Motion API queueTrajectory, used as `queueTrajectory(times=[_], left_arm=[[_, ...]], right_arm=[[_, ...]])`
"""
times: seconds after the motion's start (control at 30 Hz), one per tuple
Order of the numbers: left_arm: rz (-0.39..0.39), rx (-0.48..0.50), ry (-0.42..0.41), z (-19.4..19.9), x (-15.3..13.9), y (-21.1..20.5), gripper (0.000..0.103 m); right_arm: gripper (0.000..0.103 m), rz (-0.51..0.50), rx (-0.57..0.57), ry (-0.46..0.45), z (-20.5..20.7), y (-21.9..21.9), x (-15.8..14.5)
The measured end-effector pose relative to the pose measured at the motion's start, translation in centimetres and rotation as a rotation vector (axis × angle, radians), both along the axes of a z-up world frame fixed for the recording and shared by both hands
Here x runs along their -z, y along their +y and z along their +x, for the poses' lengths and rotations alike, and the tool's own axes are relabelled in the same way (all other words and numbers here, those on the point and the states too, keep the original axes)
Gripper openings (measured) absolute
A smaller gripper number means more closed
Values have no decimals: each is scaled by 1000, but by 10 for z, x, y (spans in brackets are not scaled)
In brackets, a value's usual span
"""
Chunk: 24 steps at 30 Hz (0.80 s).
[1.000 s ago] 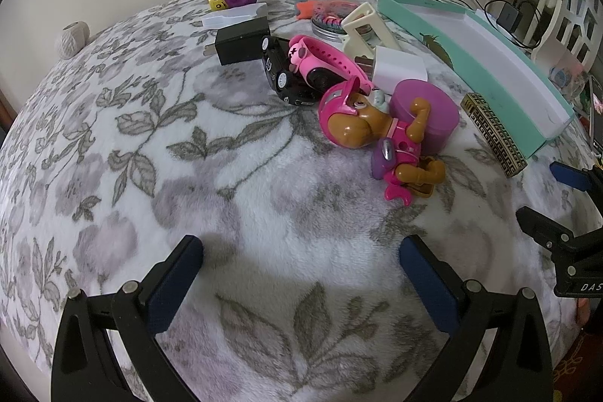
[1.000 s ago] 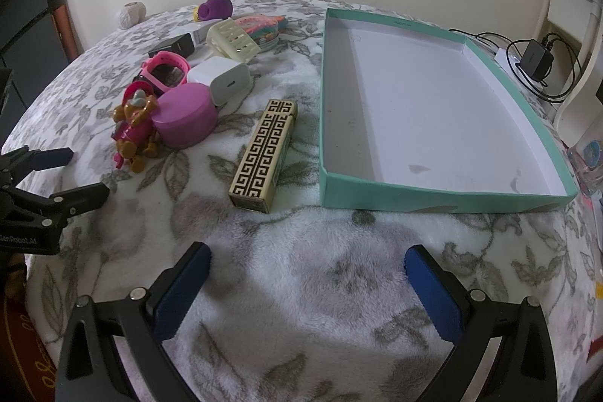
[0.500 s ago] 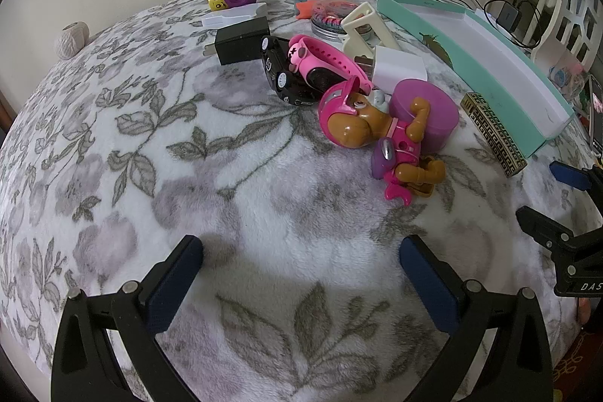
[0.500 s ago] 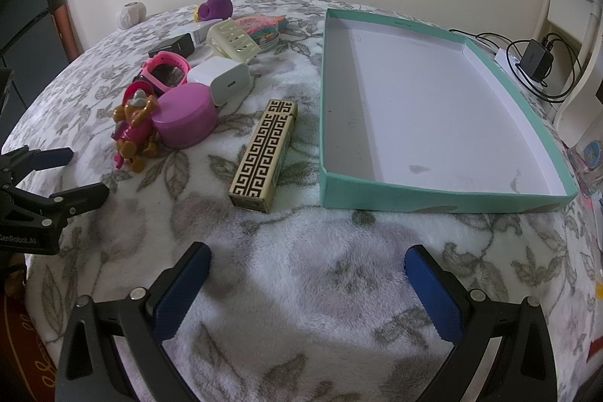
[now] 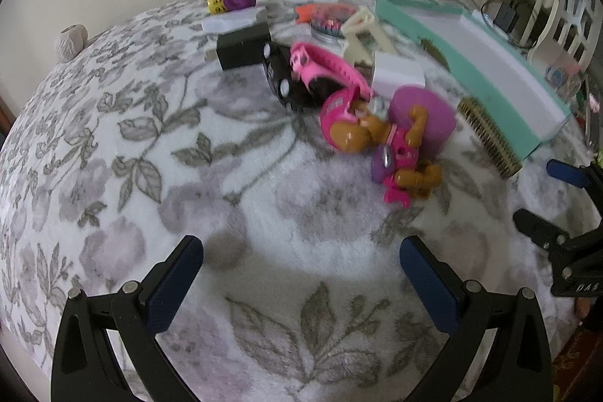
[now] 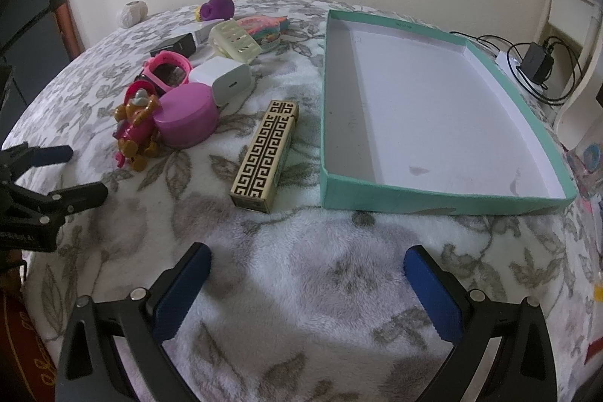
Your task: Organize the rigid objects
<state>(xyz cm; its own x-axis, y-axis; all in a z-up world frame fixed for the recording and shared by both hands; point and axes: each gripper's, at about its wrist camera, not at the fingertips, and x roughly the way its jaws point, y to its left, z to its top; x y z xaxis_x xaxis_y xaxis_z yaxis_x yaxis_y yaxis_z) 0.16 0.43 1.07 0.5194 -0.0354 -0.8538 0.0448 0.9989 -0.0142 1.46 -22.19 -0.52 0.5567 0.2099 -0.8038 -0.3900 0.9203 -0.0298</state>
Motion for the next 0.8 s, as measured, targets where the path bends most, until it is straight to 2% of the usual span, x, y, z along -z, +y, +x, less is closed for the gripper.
queueTrajectory(times=[0.17, 0.33, 0.47, 0.5, 0.57, 0.63, 0.7, 0.8], left_arm=[[-8, 8, -47, 3, -22, 3, 103], [-69, 25, -12, 13, -33, 1, 103], [-65, 44, 18, 22, -31, -7, 103], [-71, 46, 24, 23, -31, -7, 103], [-97, 44, 40, 27, -31, -8, 103], [-123, 41, 48, 31, -32, -8, 103], [-131, 41, 56, 35, -31, -9, 103], [-136, 60, 79, 42, -27, -14, 103]], right_arm=[[103, -31, -81, -101, -12, 11, -21], [103, -51, -128, -174, -18, 25, -46], [101, -12, -157, -150, -8, 33, -55], [99, -3, -161, -138, -5, 34, -56], [87, 11, -171, -98, 2, 35, -54], [86, 25, -171, -67, 5, 36, -51], [79, 41, -171, -51, 6, 35, -48], [77, 56, -175, -17, 12, 37, -44]])
